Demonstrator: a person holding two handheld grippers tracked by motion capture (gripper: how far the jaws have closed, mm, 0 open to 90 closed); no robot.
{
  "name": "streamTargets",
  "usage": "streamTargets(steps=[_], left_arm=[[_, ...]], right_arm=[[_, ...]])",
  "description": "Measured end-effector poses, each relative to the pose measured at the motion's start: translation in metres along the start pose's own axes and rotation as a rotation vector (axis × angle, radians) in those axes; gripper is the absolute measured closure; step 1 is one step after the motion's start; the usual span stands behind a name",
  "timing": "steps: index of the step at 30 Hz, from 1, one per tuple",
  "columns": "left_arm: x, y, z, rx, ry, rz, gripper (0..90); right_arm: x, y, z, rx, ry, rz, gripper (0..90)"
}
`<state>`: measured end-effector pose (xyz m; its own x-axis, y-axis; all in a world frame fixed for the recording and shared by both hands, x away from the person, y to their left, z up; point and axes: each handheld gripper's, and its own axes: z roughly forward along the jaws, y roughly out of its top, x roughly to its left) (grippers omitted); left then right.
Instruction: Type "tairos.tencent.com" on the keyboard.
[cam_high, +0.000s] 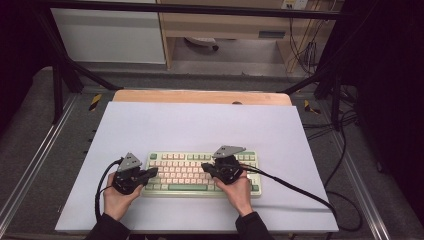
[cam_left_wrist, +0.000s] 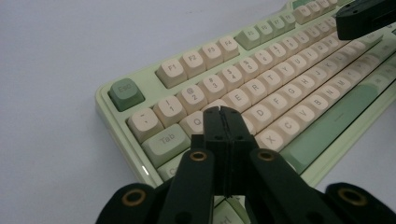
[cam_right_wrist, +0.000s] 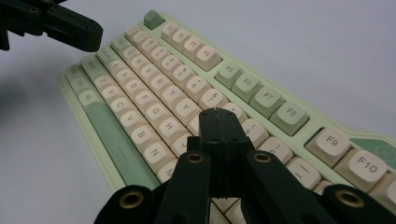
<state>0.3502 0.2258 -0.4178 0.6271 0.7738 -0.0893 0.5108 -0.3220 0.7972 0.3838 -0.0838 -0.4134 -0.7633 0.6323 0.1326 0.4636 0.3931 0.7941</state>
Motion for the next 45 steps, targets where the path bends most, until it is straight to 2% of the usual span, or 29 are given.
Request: streamTargets(steps=[8, 10, 22, 38, 45], left_arm=[[-0.008, 0.005, 0.003, -0.004, -0.004, 0.012, 90.0], [-0.010, 0.006, 0.005, -0.004, -0.006, 0.010, 90.0], [-0.016, 0.015, 0.014, 0.006, -0.008, 0.020, 90.0], [-0.025, 0.028, 0.038, 0.033, -0.019, 0.031, 90.0], [-0.027, 0.026, 0.046, 0.046, -0.017, 0.039, 90.0]], right_arm=[[-0.003, -0.001, -0.014, 0.001, 0.008, -0.010, 90.0], [-0.005, -0.003, -0.020, -0.005, 0.013, 0.001, 90.0], [-0.015, -0.020, -0.040, 0.001, 0.005, 0.013, 90.0], [-0.020, -0.034, -0.045, 0.002, 0.008, 0.027, 90.0], [-0.021, -0.036, -0.046, 0.003, 0.006, 0.027, 90.0]])
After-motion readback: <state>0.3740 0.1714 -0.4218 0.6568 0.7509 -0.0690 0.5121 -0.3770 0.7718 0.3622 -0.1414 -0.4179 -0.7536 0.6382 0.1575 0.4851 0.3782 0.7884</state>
